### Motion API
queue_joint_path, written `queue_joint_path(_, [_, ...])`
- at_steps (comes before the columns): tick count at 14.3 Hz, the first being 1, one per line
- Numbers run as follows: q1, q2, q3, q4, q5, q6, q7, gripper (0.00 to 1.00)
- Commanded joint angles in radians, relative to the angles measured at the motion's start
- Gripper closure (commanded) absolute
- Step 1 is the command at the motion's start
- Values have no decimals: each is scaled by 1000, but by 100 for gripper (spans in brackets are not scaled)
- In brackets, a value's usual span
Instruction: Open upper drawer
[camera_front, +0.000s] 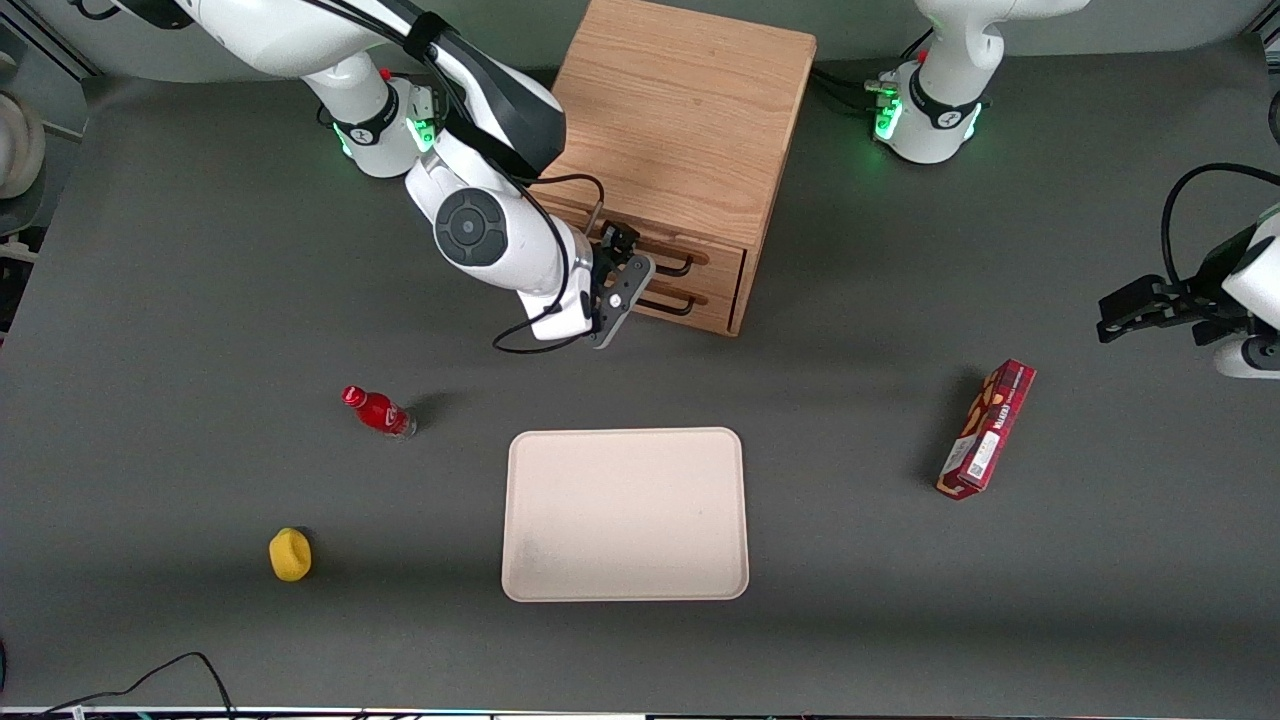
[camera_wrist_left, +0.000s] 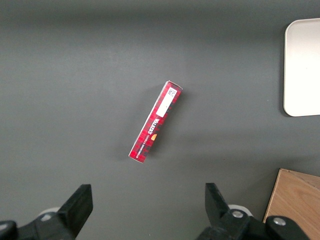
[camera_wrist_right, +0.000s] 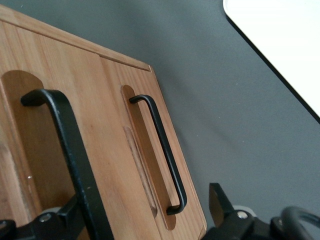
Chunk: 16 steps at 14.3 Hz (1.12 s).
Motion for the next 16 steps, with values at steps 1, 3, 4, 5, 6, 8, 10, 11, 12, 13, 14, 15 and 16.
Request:
queue_joint_path(1, [-1,58,-13,63,-47,20,24,0])
queue_joint_path(3, [-3,89,-16,98,-85,12,25,0])
queue_joint_path(4, [-6,103,-18,115,-94,10,25,0])
queue_joint_path(5, [-6,119,-22,141,-96,-3,25,0])
queue_joint_path(6, [-3,136,-36,171,-101,-23,24,0])
queue_joint_path(8, [-3,176,-41,242,-134,-80,21,0])
queue_joint_path(10, [-4,208,-44,294,-145,-105,19,0])
queue_joint_path(11, [-3,221,-61,310,-157,-106,18,0])
queue_joint_path(12, [-1,233,-75,326,-162,-111,13,0])
queue_joint_path(13, [-1,247,-78,348,-163,-129,6,0])
queue_joint_path(14, [-1,261,-79,377,-166,-152,4,0])
queue_joint_path(15, [-1,271,-79,398,-180,-177,-1,0])
queue_joint_path(16, [-3,279,-79,415,-185,-197,-1,0])
